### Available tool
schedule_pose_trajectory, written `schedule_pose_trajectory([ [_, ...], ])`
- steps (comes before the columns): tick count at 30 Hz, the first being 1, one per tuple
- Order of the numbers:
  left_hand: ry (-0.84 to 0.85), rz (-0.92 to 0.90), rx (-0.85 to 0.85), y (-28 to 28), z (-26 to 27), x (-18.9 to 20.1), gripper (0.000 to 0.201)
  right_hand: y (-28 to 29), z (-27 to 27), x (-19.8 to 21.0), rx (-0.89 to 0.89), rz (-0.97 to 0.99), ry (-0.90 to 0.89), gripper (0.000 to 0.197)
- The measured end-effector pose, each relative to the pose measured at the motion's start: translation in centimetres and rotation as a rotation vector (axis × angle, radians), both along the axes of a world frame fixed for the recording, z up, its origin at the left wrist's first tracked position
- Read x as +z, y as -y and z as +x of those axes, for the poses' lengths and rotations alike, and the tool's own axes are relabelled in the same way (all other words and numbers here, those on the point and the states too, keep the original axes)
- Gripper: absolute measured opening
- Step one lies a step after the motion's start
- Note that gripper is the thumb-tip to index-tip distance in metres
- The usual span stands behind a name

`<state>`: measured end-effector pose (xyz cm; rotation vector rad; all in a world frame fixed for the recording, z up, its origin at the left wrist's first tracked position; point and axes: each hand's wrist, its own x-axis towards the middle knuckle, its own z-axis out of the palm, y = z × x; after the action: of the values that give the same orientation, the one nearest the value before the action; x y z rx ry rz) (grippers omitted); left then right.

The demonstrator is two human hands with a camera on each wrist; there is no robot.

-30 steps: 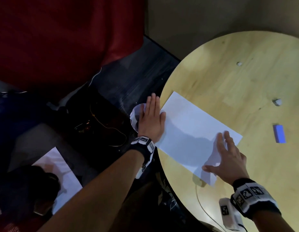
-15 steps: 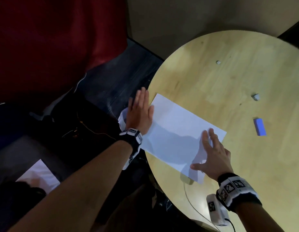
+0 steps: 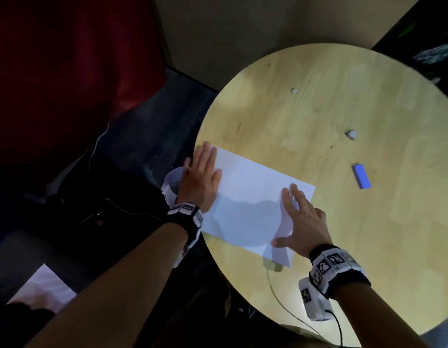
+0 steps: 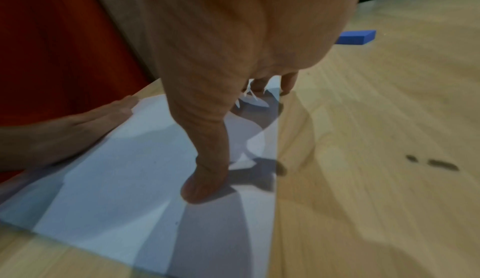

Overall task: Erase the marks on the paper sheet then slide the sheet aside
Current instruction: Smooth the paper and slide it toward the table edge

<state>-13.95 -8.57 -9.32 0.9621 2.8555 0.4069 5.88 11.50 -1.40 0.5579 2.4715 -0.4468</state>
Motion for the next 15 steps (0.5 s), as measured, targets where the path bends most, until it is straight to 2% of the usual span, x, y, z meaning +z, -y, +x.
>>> schedule_pose_trajectory([
  [2,-0.027,-0.014,0.145,0.7,-0.3,0.5,0.062,-0.5,-0.7,0.0,0.042,0.02,0.006,0.133],
  [3,-0.054,-0.017,0.132,0.1,0.4,0.8,0.063,-0.8,-1.2,0.0,0.057,0.027,0.009,0.133],
  [4,-0.059,-0.018,0.056,-0.9,1.5,1.0,0.062,-1.1,-1.7,-0.1,0.074,0.033,0.014,0.133],
  [7,0.034,0.041,-0.322,-4.3,5.8,0.8,0.059,-2.1,-3.2,-0.2,0.12,0.056,0.028,0.135],
  [9,0.054,0.004,-0.42,-4.9,6.7,0.3,0.057,-2.7,-3.6,-0.4,0.136,0.059,0.039,0.136],
  [11,0.0,-0.023,-0.312,-3.8,5.4,-0.1,0.057,-3.2,-3.6,-0.6,0.148,0.053,0.044,0.136],
  [15,-0.076,-0.043,0.01,-0.1,1.0,-0.4,0.061,-3.9,-3.9,-1.0,0.165,0.06,0.034,0.137],
])
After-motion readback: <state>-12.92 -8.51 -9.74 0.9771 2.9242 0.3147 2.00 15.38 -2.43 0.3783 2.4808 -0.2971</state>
